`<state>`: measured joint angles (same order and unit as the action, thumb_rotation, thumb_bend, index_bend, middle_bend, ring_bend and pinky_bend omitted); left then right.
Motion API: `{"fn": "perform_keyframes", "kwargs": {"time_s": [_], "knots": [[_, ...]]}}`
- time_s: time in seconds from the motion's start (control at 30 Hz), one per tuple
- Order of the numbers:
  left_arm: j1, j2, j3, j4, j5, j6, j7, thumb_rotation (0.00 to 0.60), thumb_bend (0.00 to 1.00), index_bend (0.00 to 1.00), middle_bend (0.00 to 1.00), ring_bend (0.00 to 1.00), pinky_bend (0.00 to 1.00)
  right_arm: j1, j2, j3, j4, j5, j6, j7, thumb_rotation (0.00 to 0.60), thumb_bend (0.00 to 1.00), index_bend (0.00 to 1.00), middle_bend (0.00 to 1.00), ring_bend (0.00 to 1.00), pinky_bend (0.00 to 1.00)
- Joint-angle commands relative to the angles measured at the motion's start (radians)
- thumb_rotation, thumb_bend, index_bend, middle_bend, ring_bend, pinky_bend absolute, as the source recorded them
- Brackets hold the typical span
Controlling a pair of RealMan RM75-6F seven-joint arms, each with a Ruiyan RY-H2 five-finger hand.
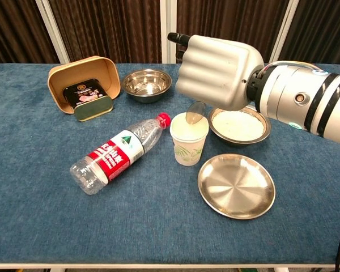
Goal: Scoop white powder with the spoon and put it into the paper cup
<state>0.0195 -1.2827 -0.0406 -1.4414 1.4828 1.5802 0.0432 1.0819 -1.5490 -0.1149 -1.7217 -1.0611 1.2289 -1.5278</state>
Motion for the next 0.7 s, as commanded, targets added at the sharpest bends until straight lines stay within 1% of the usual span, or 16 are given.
{"fn": "perform_keyframes", "kwargs": {"time_s": [0.03, 0.1, 0.13, 0.27, 0.3, 0.33, 0.43, 0.57, 0.7], "knots": [[-0.003, 0.002, -0.002, -0.002, 0.004, 0.001, 0.002, 0.6, 0.14, 0.18, 0.12, 0.06, 0.0, -0.052, 0.042, 0.034, -0.032, -0.02, -0.003, 0.193, 0.6, 0.33, 0.6, 0.56, 0.22, 0.0], [-0.005, 0.003, -0.003, -0.004, 0.007, 0.001, 0.006, 0.6, 0.14, 0.18, 0.12, 0.06, 0.0, -0.079, 0.068, 0.043, -0.038, -0.055, -0.008, 0.322, 0.6, 0.33, 0.61, 0.56, 0.22, 0.0], [-0.007, 0.004, -0.003, -0.006, 0.009, 0.002, 0.009, 0.6, 0.15, 0.18, 0.12, 0.06, 0.0, -0.098, 0.087, 0.047, -0.041, -0.081, -0.009, 0.411, 0.6, 0.33, 0.61, 0.56, 0.22, 0.0], [-0.007, 0.01, -0.004, -0.016, 0.01, 0.004, 0.018, 0.6, 0.14, 0.18, 0.12, 0.06, 0.0, -0.168, 0.136, 0.045, -0.039, -0.194, 0.012, 0.702, 0.6, 0.33, 0.61, 0.56, 0.22, 0.0], [-0.007, 0.011, -0.004, -0.018, 0.01, 0.004, 0.021, 0.6, 0.14, 0.18, 0.12, 0.06, 0.0, -0.182, 0.143, 0.041, -0.033, -0.224, 0.011, 0.779, 0.6, 0.33, 0.62, 0.56, 0.22, 0.0], [-0.008, 0.014, -0.004, -0.023, 0.011, 0.004, 0.025, 0.6, 0.15, 0.18, 0.12, 0.06, 0.0, -0.209, 0.152, 0.019, -0.02, -0.268, 0.014, 0.88, 0.6, 0.33, 0.62, 0.56, 0.22, 0.0], [-0.009, 0.018, -0.005, -0.032, 0.017, 0.009, 0.035, 0.6, 0.15, 0.18, 0.12, 0.06, 0.0, -0.253, 0.166, -0.012, 0.012, -0.318, -0.005, 1.057, 0.6, 0.33, 0.63, 0.56, 0.22, 0.0], [-0.012, 0.026, -0.005, -0.045, 0.019, 0.008, 0.047, 0.6, 0.15, 0.18, 0.12, 0.06, 0.0, -0.303, 0.156, -0.043, 0.056, -0.371, -0.003, 1.135, 0.6, 0.33, 0.63, 0.56, 0.22, 0.0], [-0.015, 0.032, -0.008, -0.056, 0.021, 0.008, 0.054, 0.6, 0.14, 0.18, 0.12, 0.06, 0.0, -0.336, 0.122, -0.052, 0.096, -0.401, -0.019, 1.169, 0.6, 0.31, 0.62, 0.56, 0.21, 0.0]]}}
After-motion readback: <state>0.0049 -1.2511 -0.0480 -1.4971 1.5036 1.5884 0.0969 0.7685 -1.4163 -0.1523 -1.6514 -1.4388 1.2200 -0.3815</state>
